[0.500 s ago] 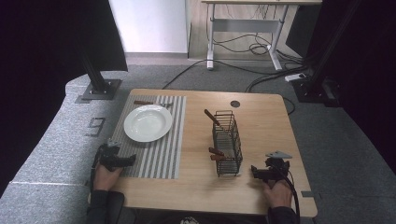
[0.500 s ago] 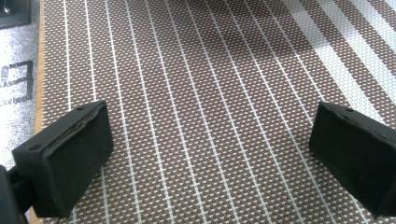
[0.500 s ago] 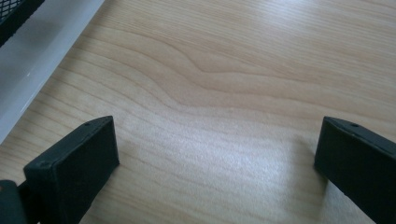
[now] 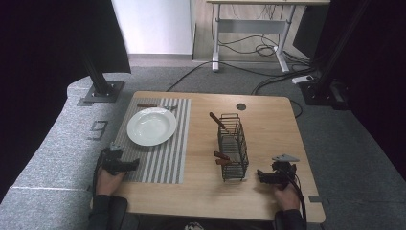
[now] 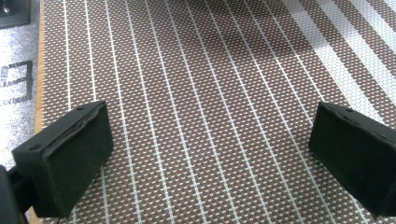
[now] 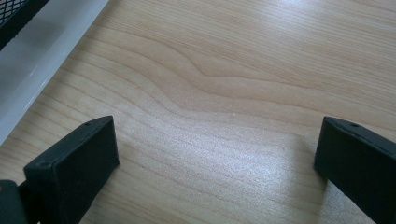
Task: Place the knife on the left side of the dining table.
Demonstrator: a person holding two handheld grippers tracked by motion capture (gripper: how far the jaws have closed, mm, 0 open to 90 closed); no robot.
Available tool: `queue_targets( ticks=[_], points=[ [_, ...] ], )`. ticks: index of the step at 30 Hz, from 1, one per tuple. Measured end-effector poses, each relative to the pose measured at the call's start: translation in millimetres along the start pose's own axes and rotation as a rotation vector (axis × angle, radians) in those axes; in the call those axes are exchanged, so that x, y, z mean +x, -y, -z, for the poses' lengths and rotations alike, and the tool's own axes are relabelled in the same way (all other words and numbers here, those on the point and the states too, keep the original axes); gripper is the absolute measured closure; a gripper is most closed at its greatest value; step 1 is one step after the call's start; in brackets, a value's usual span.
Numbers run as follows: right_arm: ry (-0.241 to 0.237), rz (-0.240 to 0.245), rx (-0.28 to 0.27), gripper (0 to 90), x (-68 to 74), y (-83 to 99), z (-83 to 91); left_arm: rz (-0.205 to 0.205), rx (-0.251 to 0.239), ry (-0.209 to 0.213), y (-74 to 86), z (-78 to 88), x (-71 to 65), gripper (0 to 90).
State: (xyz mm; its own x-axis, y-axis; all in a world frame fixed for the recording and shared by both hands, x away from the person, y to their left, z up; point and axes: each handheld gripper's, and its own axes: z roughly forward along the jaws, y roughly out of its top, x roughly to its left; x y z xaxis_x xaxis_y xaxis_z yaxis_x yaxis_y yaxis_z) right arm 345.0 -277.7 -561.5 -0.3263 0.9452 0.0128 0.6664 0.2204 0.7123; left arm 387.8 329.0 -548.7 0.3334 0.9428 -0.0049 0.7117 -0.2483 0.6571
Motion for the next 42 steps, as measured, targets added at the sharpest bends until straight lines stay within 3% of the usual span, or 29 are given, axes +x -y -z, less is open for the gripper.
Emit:
queue_targets(
  ticks=[9, 17, 27, 42],
  points=[
    [0.0, 0.0, 0.0, 0.0, 0.0, 0.0, 0.0, 0.014, -0.006, -0.006, -1.8, 3.2, 3.0, 0.4],
    [0.0, 0.0, 0.0, 0.0, 0.0, 0.0, 0.0, 0.022, -0.062, 0.032, -11.6, 14.7, 0.1, 0.9],
    [0.006, -0.005, -0.001, 0.0, 0.8, 0.3, 0.3, -0.003, -0.098, 0.072, -32.8, 22.2, -12.9, 1.2],
    [0.01, -0.007, -0.001, 0.0, 1.4, 0.3, 0.2, -0.043, -0.164, 0.174, -67.3, 26.7, -39.5, 0.0]
  ],
)
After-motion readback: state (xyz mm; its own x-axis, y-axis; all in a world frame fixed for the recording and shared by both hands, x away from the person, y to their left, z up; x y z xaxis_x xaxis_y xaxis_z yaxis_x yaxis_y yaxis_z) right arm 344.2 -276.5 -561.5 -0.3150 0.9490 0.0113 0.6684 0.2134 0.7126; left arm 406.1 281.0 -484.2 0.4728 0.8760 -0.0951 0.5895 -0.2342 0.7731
